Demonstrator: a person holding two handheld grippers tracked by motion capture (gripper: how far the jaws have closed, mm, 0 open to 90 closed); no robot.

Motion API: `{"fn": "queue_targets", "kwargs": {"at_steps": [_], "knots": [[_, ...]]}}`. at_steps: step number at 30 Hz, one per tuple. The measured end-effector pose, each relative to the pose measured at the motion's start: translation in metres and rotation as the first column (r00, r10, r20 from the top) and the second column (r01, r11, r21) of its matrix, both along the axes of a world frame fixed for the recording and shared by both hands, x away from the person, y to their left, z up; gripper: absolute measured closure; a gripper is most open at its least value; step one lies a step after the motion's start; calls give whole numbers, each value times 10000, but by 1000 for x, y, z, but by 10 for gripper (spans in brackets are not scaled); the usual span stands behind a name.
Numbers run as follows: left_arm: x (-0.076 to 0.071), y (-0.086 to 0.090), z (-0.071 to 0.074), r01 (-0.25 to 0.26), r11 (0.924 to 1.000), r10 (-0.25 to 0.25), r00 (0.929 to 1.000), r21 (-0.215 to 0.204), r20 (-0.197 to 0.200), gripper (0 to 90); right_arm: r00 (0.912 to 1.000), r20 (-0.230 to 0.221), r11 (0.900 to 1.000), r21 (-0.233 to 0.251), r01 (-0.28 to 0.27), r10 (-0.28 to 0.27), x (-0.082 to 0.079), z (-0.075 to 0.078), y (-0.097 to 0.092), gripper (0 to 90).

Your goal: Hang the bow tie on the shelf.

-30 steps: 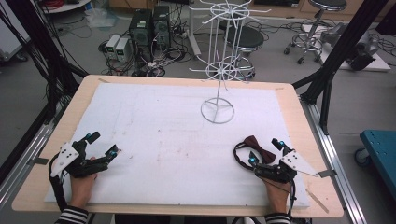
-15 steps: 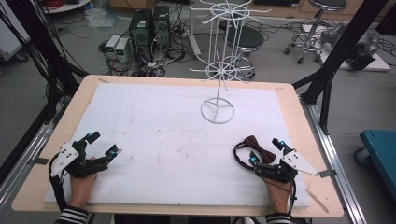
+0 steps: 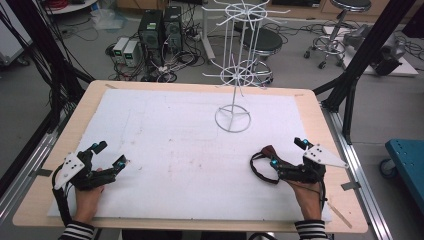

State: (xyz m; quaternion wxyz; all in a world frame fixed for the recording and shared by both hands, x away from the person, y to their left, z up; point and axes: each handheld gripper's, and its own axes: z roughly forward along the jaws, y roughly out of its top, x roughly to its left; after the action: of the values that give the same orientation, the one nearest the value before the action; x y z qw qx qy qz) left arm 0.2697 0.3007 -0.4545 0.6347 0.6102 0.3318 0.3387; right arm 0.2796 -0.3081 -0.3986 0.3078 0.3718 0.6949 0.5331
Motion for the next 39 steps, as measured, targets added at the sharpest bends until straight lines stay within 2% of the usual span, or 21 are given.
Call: {"fn": "queue_targets", "kwargs": {"at_steps": [1,2,3,4,10,15,17,18,19,24,28,29,30,31,34,38,39], "knots": [[0,0,0,-2,10000,2,10000,-6,-3,143,9997,-253,9996,-265,-66,59,4,5,-1,6],[0,0,0,-2,10000,2,10000,-6,-3,142,9997,-253,9996,-265,-66,59,4,5,-1,6],[0,0,0,0,10000,0,10000,-14,-4,142,9979,-625,9991,-389,-187,162,8,8,-2,6],[0,0,0,-1,10000,1,10000,-18,-4,143,9965,-809,9985,-494,-239,198,9,10,-3,6],[0,0,0,4,10000,-4,10000,-15,-16,143,9867,-1562,9963,-644,-562,455,19,16,-10,6],[0,0,0,2,10000,-2,10000,-16,-6,142,9737,-2213,9904,-1123,-808,543,28,19,-12,6],[0,0,0,2,10000,-2,10000,-17,-5,143,9714,-2304,9893,-1180,-860,569,29,19,-13,6],[0,0,0,2,10000,-2,10000,-13,-4,143,9642,-2583,9848,-1425,-996,601,32,21,-13,6],[0,0,0,2,10000,-2,10000,-13,-4,143,9607,-2711,9816,-1592,-1058,596,34,22,-13,6],[0,0,0,0,10000,0,10000,-11,1,143,9390,-3381,9680,-2087,-1397,627,41,26,-12,6],[0,0,0,-3,10000,3,10000,-9,3,142,9231,-3791,9554,-2433,-1674,652,48,27,-12,6],[0,0,0,-2,10000,2,10000,-6,6,142,9231,-3791,9554,-2433,-1674,652,48,27,-12,6],[0,0,0,11,10000,-11,10000,-15,22,143,9111,-4086,9458,-2723,-1772,531,51,27,-10,6],[0,0,0,7,10000,-7,10000,23,15,143,9084,-4144,9399,-2856,-1871,549,53,27,-10,6],[0,0,0,9,10000,-9,10000,14,14,143,8970,-4394,9371,-2909,-1930,483,57,24,-9,7],[0,0,0,8,10000,-8,10000,14,17,143,8747,-4829,9204,-3228,-2204,401,64,18,-6,6],[0,0,0,8,10000,-8,10000,14,17,143,8657,-4989,9156,-3286,-2319,402,65,17,-5,6]]}}
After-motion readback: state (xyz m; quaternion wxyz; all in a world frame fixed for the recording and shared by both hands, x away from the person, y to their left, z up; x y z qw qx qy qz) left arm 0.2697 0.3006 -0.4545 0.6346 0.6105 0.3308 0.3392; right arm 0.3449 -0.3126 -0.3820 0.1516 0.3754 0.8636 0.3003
